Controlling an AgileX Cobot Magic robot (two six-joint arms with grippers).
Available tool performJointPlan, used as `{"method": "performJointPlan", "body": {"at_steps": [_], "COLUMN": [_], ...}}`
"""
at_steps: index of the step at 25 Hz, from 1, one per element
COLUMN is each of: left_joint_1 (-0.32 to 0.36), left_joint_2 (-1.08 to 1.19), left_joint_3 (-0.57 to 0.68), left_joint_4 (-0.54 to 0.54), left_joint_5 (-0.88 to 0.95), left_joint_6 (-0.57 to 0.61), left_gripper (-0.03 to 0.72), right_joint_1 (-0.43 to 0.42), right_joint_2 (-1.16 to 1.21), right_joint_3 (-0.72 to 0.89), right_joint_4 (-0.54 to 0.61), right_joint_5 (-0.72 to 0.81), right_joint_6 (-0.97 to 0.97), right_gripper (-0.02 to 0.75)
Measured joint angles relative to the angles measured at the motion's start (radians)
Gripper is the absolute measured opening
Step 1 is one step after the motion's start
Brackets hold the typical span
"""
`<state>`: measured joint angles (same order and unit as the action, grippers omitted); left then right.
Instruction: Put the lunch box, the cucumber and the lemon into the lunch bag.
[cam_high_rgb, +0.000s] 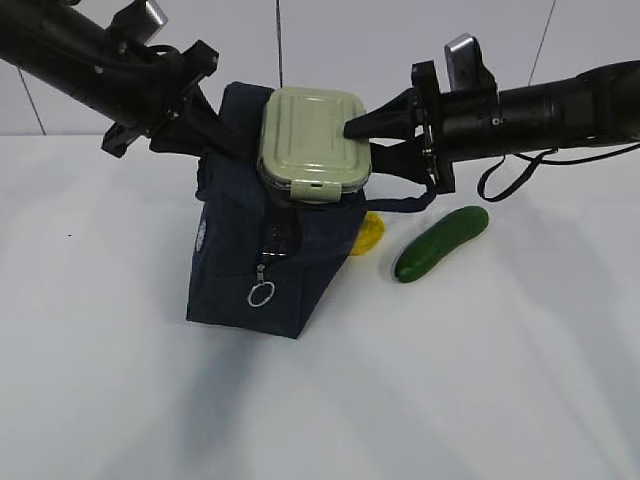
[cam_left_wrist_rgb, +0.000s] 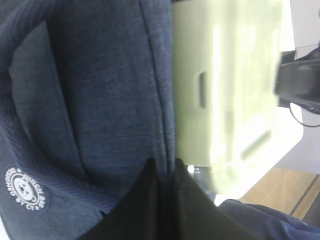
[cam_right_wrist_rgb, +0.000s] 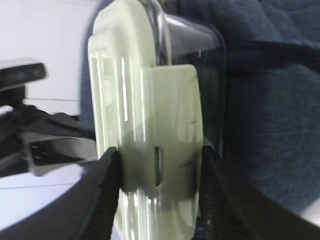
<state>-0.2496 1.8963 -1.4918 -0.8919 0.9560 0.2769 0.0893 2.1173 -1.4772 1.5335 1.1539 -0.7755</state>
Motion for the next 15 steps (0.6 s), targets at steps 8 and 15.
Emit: {"method": "performJointPlan", "body": {"at_steps": [8, 15], "left_joint_1": [0.0, 0.0], "left_joint_2": [0.0, 0.0], "left_joint_3": [0.0, 0.0], "left_joint_4": [-0.021, -0.033], "left_joint_5": [0.002, 0.01], "left_joint_6": [0.0, 0.0], "left_gripper": [0.003, 0.003], "right_joint_1": [0.001, 0.049], "right_joint_2": [0.006, 0.006], "right_joint_3": [-0.006, -0.012], "right_joint_4": [-0.089, -0.095], "right_joint_5": [-0.004, -0.08], "right_joint_6": [0.0, 0.0], "right_gripper": [0.347, 0.347]}}
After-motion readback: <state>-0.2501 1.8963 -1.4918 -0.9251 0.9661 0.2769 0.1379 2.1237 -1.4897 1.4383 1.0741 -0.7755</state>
